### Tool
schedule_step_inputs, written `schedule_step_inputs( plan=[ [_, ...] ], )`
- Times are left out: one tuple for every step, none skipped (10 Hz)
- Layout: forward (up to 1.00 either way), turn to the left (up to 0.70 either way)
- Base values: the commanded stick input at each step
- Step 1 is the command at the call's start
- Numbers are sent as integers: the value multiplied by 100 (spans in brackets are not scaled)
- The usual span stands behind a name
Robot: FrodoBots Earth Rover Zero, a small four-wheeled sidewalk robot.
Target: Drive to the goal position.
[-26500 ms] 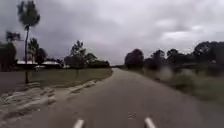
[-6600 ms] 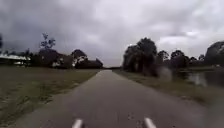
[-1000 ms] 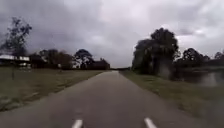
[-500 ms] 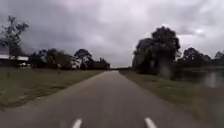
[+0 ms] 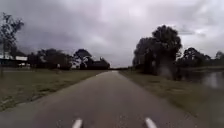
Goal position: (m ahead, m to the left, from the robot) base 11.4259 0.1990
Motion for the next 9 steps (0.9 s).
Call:
schedule_step_inputs(
  plan=[
    [84, 3],
    [84, 3],
    [84, 3],
    [84, 3],
    [84, 3],
    [84, 3],
    [84, 3],
    [84, 3],
    [84, 3]
  ],
)
